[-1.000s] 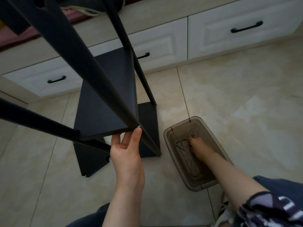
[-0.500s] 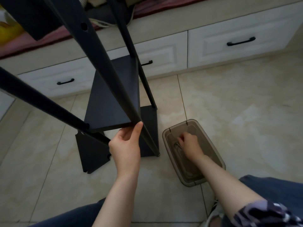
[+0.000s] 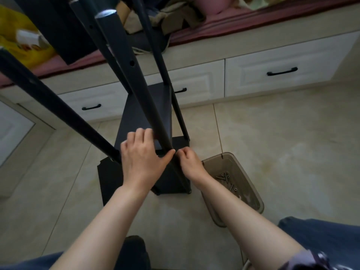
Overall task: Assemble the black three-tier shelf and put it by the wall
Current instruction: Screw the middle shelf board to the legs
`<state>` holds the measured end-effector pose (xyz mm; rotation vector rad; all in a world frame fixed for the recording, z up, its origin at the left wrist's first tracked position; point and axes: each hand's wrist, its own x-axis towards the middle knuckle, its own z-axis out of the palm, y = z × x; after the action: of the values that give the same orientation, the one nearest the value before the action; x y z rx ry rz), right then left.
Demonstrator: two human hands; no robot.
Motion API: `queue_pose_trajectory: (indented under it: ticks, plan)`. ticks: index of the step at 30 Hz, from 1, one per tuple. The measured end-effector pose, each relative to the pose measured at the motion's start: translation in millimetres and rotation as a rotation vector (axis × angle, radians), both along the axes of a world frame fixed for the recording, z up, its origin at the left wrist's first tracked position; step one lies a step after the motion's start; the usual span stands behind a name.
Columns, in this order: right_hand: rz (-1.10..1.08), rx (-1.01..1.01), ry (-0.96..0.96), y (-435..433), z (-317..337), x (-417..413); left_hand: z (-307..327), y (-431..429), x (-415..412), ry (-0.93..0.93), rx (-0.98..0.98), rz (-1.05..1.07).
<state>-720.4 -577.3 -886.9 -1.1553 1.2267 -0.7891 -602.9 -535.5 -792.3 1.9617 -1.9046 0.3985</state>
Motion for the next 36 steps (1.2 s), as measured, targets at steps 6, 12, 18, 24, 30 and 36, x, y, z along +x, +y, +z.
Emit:
queue_pose_trajectory:
  ticks: [6,12,18,24,30,36]
  plan:
    - [0.083,0.005,-0.025,-5.1,1.8,6.5,13.8,-18.6,15.2,0.239,0.424,-0.165]
    - [0.071,-0.023,-0.026,-13.4,11.3,16.2,30.2,-35.6,34.3,0.461,0.668,-0.142]
    - [0.105,-0.132,0.075,-32.4,37.1,33.8,41.6,-36.5,63.2,0.584,0.579,-0.130]
    - [0.174,-0.216,0.201,-28.9,48.6,67.1,35.9,-6.2,116.7,0.726,0.485,-0.086]
    - [0.229,-0.193,0.204,-25.5,55.9,102.3,11.3,22.7,157.5,1.025,0.429,0.114]
    - [0.380,-0.207,0.320,-20.2,50.5,133.1,-15.8,44.5,188.7,1.220,0.383,0.126]
